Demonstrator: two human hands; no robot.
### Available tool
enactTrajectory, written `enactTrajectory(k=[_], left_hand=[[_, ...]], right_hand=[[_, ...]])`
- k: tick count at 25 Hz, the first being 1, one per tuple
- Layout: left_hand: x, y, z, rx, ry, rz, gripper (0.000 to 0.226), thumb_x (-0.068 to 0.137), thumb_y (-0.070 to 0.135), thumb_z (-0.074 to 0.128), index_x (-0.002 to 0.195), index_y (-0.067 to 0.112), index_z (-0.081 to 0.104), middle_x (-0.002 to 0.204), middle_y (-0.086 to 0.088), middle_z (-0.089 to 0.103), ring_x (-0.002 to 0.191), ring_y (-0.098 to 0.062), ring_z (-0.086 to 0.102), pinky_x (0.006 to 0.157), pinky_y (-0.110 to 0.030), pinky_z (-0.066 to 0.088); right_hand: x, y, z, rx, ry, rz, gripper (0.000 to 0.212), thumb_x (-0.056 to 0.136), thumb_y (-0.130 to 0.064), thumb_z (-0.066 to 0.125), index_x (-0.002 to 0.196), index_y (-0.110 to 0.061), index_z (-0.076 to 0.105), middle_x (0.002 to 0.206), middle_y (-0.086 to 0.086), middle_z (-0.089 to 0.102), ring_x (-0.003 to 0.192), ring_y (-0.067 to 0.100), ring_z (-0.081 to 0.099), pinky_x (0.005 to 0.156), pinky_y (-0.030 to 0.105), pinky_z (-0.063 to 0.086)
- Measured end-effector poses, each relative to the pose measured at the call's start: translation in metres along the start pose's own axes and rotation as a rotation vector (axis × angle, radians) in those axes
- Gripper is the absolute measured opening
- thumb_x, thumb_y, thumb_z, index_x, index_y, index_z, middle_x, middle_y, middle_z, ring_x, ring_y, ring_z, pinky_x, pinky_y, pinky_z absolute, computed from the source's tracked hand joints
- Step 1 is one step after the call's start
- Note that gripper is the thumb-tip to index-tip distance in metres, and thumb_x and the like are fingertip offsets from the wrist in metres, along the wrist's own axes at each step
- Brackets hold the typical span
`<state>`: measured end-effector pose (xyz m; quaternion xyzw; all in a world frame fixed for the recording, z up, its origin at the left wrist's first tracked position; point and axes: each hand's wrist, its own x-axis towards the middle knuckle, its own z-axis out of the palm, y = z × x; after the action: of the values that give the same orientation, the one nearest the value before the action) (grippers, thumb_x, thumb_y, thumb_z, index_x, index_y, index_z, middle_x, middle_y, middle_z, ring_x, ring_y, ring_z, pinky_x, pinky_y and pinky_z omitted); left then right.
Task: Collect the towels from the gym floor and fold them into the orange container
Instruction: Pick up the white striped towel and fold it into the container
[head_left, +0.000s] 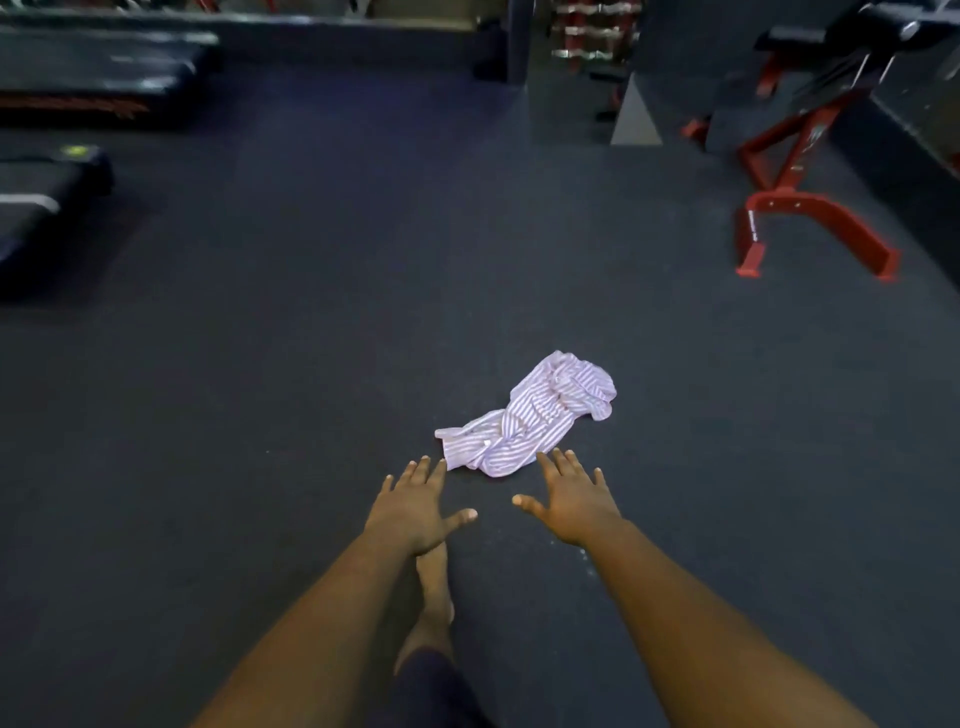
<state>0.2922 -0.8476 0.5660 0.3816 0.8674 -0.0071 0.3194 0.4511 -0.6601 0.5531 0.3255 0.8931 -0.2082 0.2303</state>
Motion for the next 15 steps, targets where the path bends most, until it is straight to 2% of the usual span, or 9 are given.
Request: enactTrajectory(k=[4, 8, 15], left_hand=[[0.149, -0.048, 0.012, -0.015, -0.15, -0.027, 0.101, 0.09, 0.08, 0.039, 0.164, 0.024, -0.002, 0.172, -0.005, -0.005, 0.158, -0.023, -0.001, 0.127, -0.047, 0.004], [0.274, -0.09, 0.056, -0.014, -0.271, -0.048, 0.102, 0.09, 0.08, 0.039, 0.164, 0.024, -0.003, 0.171, -0.003, -0.008, 0.158, -0.022, -0.004, 0.127, -0.048, 0.004], [0.484, -0.167, 0.231, 0.006, -0.476, -0.121, 0.104, 0.089, 0.081, 0.038, 0.163, 0.024, -0.007, 0.171, -0.004, -0.011, 0.158, -0.023, -0.007, 0.127, -0.05, 0.002]], right_hand=[[0.15, -0.005, 0.027, 0.071, -0.13, 0.067, 0.094, 0.092, -0.076, 0.038, 0.163, -0.024, 0.003, 0.171, 0.001, 0.0, 0.157, 0.019, -0.003, 0.124, 0.055, 0.005], [0.279, 0.002, 0.085, 0.079, -0.245, 0.081, 0.096, 0.091, -0.078, 0.037, 0.162, -0.024, 0.004, 0.17, 0.001, 0.003, 0.157, 0.02, -0.002, 0.124, 0.056, 0.008], [0.501, 0.041, 0.277, 0.018, -0.405, 0.061, 0.094, 0.094, -0.075, 0.037, 0.162, -0.023, 0.0, 0.17, 0.003, -0.003, 0.157, 0.022, -0.005, 0.125, 0.055, 0.004]])
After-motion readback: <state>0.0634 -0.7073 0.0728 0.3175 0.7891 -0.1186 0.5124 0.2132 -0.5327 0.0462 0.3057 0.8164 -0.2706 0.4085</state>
